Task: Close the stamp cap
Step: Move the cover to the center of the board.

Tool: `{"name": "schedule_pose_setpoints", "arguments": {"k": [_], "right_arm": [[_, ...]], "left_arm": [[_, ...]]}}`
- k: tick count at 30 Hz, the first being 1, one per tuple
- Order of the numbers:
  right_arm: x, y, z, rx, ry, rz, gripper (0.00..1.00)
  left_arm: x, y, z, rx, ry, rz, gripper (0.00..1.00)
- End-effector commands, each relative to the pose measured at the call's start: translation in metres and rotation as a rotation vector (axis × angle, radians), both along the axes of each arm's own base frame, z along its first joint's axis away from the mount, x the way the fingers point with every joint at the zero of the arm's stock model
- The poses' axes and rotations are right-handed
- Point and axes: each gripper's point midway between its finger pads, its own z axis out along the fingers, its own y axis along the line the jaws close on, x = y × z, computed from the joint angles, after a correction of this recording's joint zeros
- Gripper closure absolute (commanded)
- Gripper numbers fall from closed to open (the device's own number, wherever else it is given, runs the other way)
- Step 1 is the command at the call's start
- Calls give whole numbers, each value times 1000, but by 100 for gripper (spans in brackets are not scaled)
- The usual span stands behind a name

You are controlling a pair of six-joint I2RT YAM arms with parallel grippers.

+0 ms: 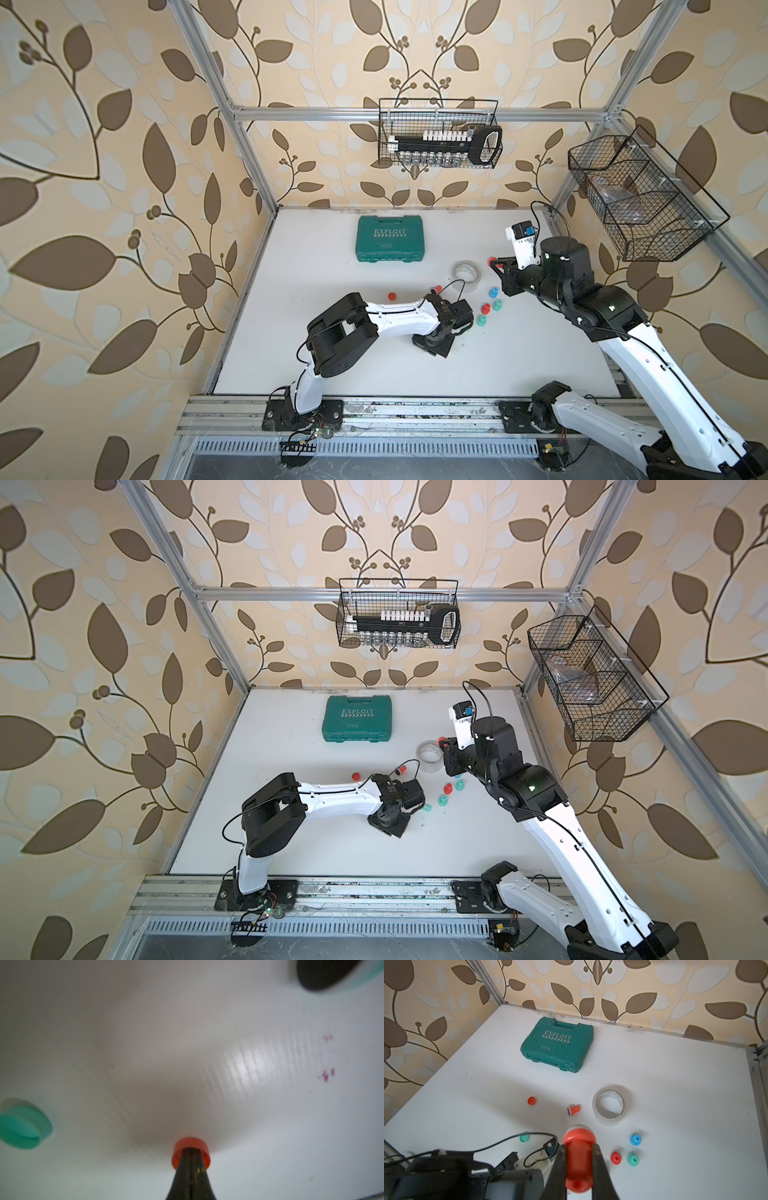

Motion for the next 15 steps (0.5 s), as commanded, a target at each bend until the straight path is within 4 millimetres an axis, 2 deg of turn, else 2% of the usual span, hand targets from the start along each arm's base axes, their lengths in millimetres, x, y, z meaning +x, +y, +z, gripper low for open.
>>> {"name": "schedule_pose_setpoints", "arguments": {"k": [1, 11, 15], "right_arm": [[-4, 1, 5, 29, 0, 6, 100], [-9, -6, 5, 47, 37, -47, 100], [-15, -7, 1, 70, 83, -60, 100]], "left_arm": [[-18, 11, 9, 32, 18, 22, 100], [3, -11, 63, -49, -93, 3, 100], [6, -11, 78, -81, -108, 4, 100]]}}
